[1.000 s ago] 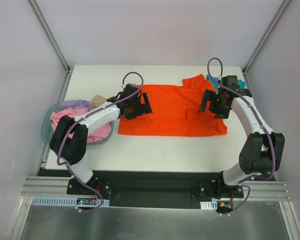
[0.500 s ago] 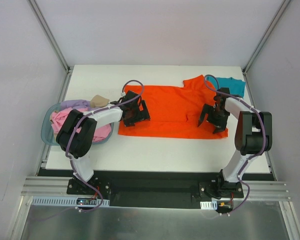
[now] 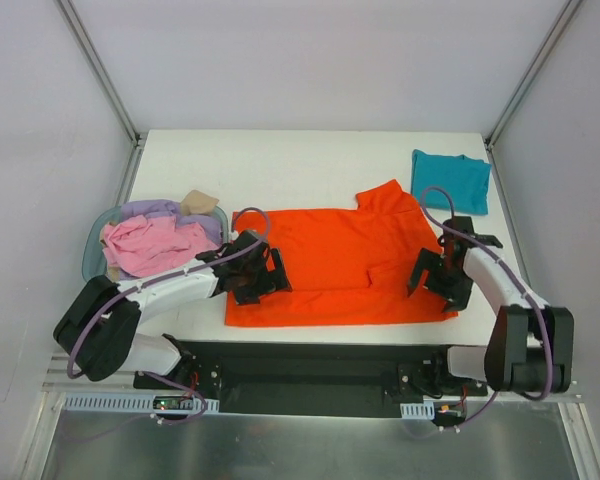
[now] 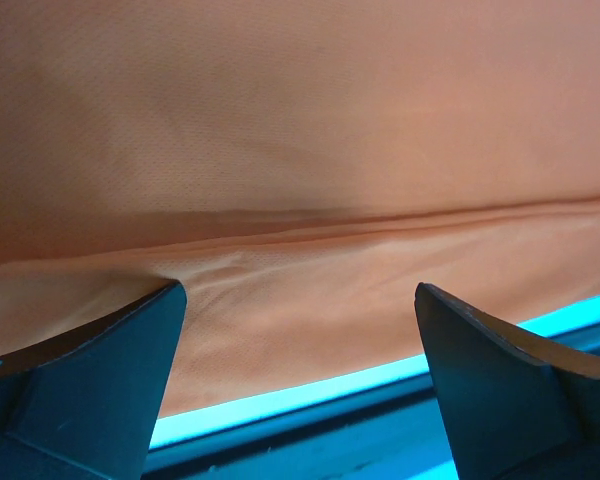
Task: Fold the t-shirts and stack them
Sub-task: Fold the flattened tshirt in 1/3 of the way
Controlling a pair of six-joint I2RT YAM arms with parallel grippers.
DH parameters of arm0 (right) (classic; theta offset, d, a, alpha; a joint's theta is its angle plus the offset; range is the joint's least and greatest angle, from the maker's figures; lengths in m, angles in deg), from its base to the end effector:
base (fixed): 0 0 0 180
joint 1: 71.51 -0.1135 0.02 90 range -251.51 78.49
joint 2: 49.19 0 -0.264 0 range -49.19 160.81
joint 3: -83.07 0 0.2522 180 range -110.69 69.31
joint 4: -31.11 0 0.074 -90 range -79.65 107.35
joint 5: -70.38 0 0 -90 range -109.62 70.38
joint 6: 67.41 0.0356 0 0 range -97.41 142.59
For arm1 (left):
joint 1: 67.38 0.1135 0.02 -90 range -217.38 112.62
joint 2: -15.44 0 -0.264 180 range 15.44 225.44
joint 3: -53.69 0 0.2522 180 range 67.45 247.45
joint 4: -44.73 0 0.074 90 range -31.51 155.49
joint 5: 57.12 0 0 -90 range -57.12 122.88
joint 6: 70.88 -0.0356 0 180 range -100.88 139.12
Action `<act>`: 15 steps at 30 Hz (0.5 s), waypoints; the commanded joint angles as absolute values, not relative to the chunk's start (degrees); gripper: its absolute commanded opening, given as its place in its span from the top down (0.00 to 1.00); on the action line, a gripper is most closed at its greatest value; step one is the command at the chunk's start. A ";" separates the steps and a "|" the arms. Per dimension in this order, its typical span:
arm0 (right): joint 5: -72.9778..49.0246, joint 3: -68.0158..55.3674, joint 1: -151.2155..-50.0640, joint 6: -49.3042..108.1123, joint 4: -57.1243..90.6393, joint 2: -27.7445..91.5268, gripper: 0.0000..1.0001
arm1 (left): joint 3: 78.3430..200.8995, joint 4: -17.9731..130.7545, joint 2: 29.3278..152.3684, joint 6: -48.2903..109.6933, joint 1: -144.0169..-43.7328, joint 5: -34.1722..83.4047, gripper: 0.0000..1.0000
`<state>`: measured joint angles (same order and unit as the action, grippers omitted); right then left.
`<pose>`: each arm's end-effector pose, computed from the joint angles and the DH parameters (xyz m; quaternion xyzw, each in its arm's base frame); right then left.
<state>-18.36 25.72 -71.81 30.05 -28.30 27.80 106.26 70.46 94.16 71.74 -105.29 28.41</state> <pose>0.2189 0.0019 0.1784 0.0611 0.9935 0.0174 0.0944 0.2053 -0.1634 0.1751 -0.1083 0.9383 -0.2577 0.2035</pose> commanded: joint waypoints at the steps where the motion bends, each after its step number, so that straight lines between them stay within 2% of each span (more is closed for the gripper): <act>1: -13.56 25.37 -71.60 28.48 -29.93 18.68 0.03 | 104.63 74.58 88.40 75.46 -108.15 29.01 0.01; 8: -5.64 21.24 -72.04 25.40 -29.14 13.56 0.03 | 107.96 76.25 83.56 73.71 -108.77 34.10 0.01; 15: -13.27 20.18 -71.69 26.37 -22.48 23.04 0.03 | 111.48 77.65 82.94 71.07 -108.60 37.62 0.01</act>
<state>-8.87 21.67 -71.81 26.56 -26.74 17.57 108.49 75.66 84.61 73.25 -108.59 33.63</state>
